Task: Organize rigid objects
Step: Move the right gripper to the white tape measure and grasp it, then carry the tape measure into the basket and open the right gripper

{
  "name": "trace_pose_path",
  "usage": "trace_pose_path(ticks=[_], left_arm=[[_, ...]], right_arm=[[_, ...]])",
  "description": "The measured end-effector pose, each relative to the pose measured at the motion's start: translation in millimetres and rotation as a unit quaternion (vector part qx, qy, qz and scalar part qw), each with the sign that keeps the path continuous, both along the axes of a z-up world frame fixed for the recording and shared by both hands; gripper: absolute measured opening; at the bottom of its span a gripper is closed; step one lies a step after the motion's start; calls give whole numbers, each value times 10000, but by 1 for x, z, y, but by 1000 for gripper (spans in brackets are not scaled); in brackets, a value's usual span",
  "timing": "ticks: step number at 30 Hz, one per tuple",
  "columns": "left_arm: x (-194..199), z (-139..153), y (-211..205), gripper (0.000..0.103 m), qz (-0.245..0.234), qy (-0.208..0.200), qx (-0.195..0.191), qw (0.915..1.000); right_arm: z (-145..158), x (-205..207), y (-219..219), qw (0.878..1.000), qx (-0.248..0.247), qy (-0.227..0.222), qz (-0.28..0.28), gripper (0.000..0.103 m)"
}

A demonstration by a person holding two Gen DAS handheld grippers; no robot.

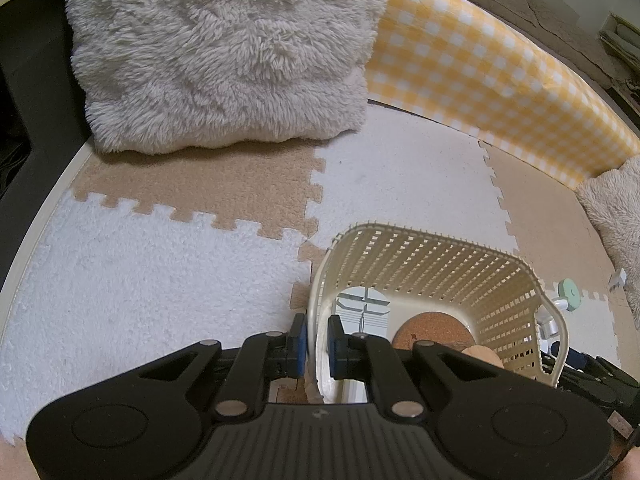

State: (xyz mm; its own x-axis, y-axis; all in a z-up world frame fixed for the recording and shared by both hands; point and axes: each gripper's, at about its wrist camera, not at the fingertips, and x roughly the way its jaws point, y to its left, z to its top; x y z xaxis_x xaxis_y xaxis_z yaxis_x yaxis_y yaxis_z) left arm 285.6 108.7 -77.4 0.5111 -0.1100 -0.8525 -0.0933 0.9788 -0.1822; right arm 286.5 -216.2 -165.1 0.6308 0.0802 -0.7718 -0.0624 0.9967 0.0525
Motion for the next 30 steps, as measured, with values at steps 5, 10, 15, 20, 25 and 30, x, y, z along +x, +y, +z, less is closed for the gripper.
trace_pose_path(ticks=[5,10,15,20,25,30], left_arm=[[-1,0,-1,9,-9,7,13,10000],[-1,0,-1,9,-9,6,18,10000],[-1,0,-1,9,-9,7,17,10000],[-1,0,-2,9,-9,7,19,10000],[-1,0,-2,9,-4,11,8,10000],[-1,0,-2,10,-5,12,8,10000]], right_arm=[[-5,1,6,9997,-144,9,205,57],[-6,2,10,9992,-246,-31,328,54],[-6,2,10,9991,-254,-10,344,54],[-4,2,10,9991,-221,79,350,53],[7,0,11,9995,-55,-11,324,53],[32,-2,7,9988,188,-396,200,53]])
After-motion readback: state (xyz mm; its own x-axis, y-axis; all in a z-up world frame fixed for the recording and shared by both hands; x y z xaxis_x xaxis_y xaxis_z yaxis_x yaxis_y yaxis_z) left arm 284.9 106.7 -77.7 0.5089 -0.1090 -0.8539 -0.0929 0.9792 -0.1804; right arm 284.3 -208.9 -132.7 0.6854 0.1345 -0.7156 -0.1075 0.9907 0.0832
